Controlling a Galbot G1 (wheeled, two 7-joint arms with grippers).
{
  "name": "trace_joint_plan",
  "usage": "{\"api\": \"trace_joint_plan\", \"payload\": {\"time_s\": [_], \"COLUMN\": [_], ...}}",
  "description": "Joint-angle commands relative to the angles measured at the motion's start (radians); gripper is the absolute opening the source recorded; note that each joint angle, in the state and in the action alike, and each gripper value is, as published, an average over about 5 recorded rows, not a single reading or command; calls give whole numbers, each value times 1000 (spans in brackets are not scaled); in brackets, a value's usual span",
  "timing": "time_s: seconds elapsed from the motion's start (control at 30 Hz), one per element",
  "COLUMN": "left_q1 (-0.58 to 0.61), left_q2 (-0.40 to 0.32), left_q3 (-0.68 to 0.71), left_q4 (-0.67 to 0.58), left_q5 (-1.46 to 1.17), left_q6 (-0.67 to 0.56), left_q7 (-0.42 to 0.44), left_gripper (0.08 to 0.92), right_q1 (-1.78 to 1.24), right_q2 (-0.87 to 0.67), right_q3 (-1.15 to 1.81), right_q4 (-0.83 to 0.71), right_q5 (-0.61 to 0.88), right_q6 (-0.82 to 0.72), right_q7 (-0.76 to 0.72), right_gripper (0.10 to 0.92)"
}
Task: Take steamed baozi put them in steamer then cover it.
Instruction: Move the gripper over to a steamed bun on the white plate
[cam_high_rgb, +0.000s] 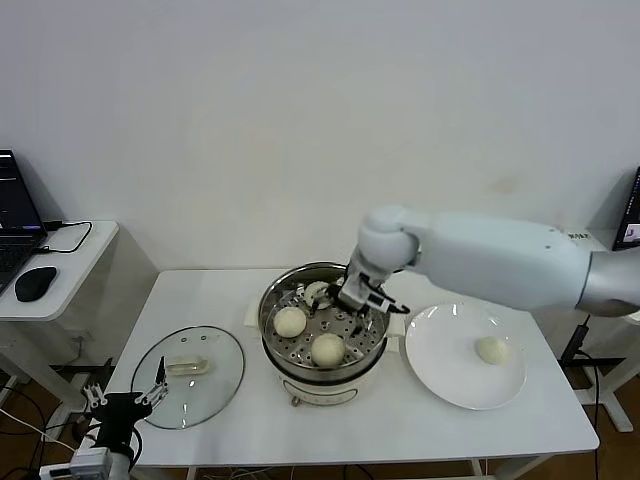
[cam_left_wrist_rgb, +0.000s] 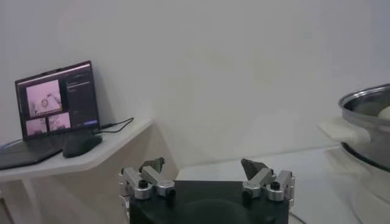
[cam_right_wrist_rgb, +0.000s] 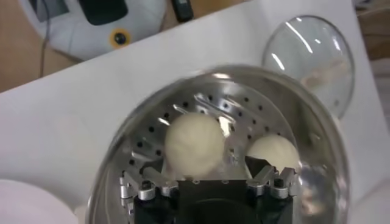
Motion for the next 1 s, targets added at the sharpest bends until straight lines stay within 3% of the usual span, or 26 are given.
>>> {"api": "trace_joint_plan", "payload": {"time_s": [0.03,0.17,0.27,0.6,1.0], "left_q1": [-2,1,1,0,4], "left_q2": [8,16,23,38,36], "left_q3": [3,5,3,10,21], "left_q4": [3,7,7,9,18], "left_q5": [0,0,-2,-6,1], "left_q6": [0,0,-1,-1,-1], "left_q7": [1,1,2,3,2], "left_gripper": [823,823,823,823,823], "right_q1": [25,18,-6,-304,-704], "right_q2": [-128,-229,-327,-562,-566], "right_q3": [119,151,171,359,700], "right_q4": [-12,16,41,-21,-161], "right_q5": [53,112,119,-44,-236], "right_q6": [-284,-463,-482,-311,-197], "right_q7": [-4,2,-10,-93,-94], "right_gripper": [823,823,823,823,823]}}
